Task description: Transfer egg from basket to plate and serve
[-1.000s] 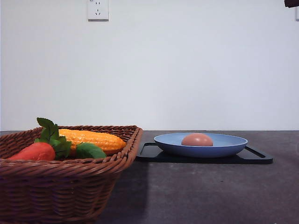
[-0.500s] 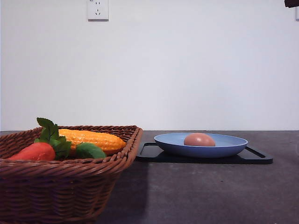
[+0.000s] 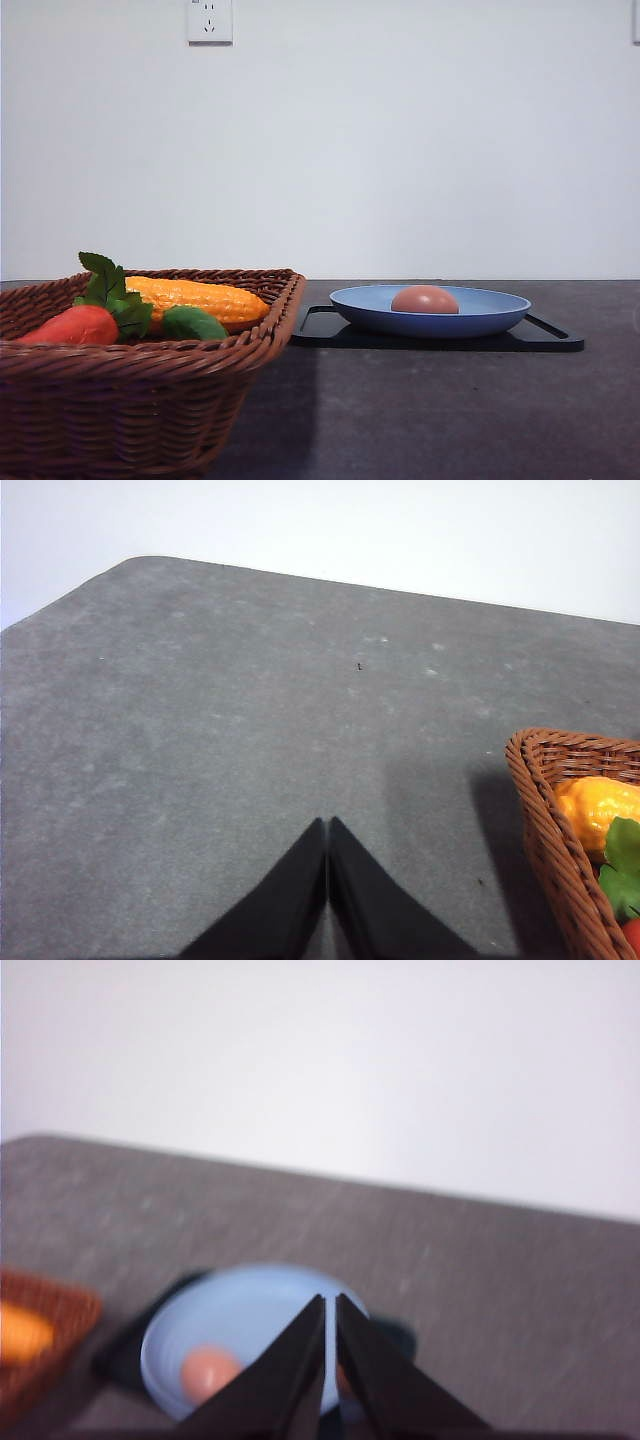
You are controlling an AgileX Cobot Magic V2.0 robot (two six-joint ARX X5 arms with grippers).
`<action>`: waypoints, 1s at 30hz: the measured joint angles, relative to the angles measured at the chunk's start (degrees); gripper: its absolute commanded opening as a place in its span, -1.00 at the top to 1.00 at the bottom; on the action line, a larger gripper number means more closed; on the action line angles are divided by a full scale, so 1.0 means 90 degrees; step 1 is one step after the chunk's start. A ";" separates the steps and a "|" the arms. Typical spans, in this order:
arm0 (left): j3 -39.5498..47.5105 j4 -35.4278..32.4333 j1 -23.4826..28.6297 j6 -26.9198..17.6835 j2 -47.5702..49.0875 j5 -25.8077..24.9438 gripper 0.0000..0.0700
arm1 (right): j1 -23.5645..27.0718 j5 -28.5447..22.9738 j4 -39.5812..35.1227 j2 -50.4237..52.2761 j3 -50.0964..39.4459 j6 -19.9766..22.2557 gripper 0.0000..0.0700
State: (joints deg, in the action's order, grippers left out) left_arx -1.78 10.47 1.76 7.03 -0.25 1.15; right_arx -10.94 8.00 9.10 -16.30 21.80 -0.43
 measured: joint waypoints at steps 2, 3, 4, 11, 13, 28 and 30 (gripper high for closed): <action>0.0000 0.0001 0.0000 0.0000 0.0000 0.0000 1.00 | 0.0429 0.0389 0.0057 0.0246 -0.0415 -0.0043 1.00; 0.0000 0.0001 0.0000 0.0000 0.0000 0.0000 1.00 | 0.0590 0.0519 0.0065 0.0346 -0.0578 -0.0077 1.00; 0.0000 0.0001 0.0000 0.0000 0.0000 0.0000 1.00 | 0.0747 0.0634 0.0064 0.0447 -0.0739 -0.0116 1.00; 0.0000 0.0001 0.0000 0.0000 0.0000 0.0000 1.00 | 0.1113 0.0821 0.0062 0.1093 -0.1608 -0.0314 1.00; 0.0000 0.0001 0.0000 0.0000 0.0000 0.0000 1.00 | 0.1113 0.0822 0.0063 0.1215 -0.1744 -0.0318 1.00; 0.0000 0.0001 0.0000 0.0000 0.0000 0.0000 1.00 | 0.1113 0.0821 0.0024 0.1766 -0.2302 -0.0332 1.00; 0.0000 0.0001 0.0000 0.0000 0.0000 0.0000 1.00 | 0.1113 0.0822 0.0019 0.1771 -0.2302 -0.0334 1.00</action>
State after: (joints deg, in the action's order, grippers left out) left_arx -1.78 10.48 1.76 7.03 -0.25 1.15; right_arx -0.93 15.40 9.28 -0.36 1.08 -3.43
